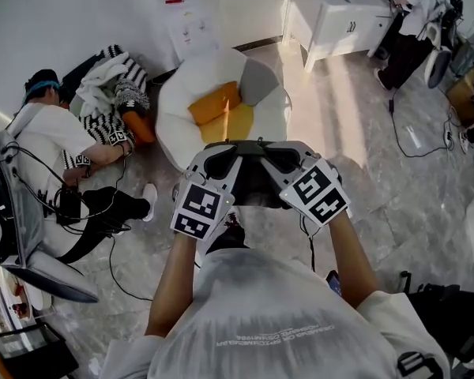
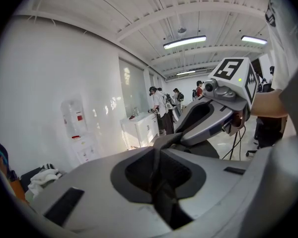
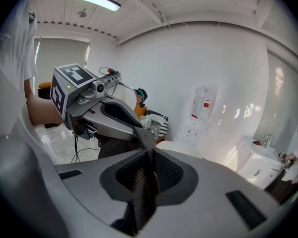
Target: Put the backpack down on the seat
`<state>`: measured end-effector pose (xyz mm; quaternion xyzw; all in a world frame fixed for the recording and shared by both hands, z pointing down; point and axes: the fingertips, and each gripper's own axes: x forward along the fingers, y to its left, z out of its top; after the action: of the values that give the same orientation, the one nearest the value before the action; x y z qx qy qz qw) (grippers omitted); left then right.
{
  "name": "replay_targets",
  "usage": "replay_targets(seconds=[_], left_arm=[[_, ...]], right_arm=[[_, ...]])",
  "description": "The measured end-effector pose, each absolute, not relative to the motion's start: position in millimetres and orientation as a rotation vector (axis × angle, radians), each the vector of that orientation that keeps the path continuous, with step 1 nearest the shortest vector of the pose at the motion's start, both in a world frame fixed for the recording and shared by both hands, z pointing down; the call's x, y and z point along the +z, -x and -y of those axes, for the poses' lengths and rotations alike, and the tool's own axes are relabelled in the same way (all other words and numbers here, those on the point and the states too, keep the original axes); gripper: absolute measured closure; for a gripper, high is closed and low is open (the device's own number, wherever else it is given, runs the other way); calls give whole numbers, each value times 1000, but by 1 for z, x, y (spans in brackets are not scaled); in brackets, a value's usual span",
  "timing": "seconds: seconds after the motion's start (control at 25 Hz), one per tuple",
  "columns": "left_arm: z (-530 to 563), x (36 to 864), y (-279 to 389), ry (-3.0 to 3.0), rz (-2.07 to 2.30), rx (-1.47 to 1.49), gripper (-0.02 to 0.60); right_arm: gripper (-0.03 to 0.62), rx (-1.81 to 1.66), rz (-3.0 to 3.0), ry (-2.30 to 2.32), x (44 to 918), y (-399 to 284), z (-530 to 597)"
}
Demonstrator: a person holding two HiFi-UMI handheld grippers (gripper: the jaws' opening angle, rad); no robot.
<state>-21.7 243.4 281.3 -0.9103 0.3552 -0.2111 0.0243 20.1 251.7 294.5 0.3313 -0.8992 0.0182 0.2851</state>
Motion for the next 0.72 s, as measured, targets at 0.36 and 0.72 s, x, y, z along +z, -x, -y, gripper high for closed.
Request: replay_targets(seconds=[0.36,0.72], left_arm=[[-158,280,36,2837,-1051,-663,528],[-102,292,53,2891,-1035,-680,528]], right_arm=[[551,87,2402,-904,294,-5,-169],[551,132,2378,-920,304,12,-114]])
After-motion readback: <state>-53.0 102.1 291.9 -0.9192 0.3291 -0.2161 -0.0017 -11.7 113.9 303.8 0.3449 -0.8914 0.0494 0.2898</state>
